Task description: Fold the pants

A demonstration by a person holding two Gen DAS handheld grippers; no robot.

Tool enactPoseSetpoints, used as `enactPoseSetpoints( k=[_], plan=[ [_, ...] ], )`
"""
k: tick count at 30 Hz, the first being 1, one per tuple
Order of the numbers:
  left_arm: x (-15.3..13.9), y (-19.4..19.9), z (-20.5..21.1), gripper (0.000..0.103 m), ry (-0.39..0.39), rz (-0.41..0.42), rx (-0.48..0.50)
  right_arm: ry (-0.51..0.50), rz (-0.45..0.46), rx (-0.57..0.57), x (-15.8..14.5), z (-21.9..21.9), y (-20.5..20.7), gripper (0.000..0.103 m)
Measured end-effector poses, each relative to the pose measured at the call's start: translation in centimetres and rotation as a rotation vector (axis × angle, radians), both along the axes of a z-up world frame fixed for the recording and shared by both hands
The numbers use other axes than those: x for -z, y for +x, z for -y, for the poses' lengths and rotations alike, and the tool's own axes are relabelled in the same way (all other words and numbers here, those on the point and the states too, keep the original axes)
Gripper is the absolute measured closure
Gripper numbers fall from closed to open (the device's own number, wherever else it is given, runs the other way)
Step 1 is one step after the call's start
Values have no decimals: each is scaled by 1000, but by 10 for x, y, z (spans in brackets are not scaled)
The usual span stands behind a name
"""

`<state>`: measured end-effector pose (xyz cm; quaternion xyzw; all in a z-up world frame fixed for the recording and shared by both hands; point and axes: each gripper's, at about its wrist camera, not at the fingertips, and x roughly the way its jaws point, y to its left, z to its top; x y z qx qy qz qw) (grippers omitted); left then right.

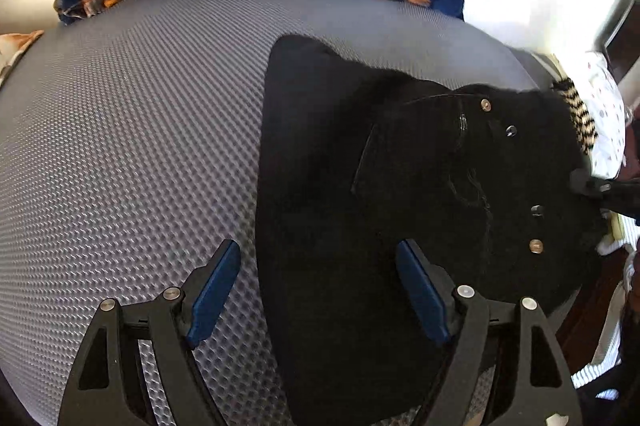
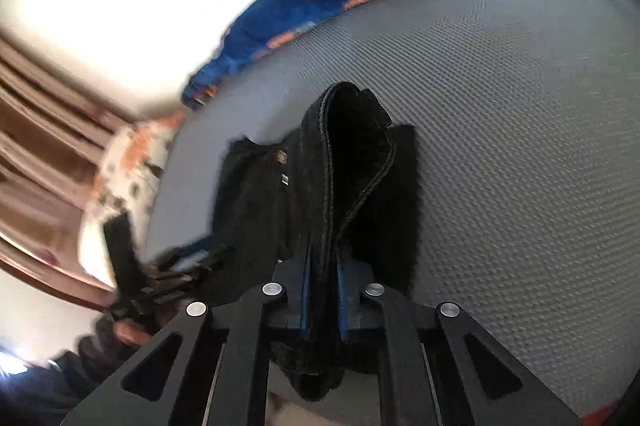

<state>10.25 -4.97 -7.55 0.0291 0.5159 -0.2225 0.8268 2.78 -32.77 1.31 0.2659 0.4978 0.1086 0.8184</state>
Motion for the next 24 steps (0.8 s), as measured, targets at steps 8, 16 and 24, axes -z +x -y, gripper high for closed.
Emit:
enactPoseSetpoints(
  k=[8, 16, 24],
  plan=[
    [-2, 7, -3, 24, -1, -36, 12, -128, -93, 17, 38, -1, 10, 73],
    [-63, 22, -61, 27, -32, 40, -105, -153, -158, 19, 25, 0, 18, 65],
    [-118, 19, -100, 26, 126, 146, -108, -195, -210, -31, 25, -19, 3, 49]
  ],
)
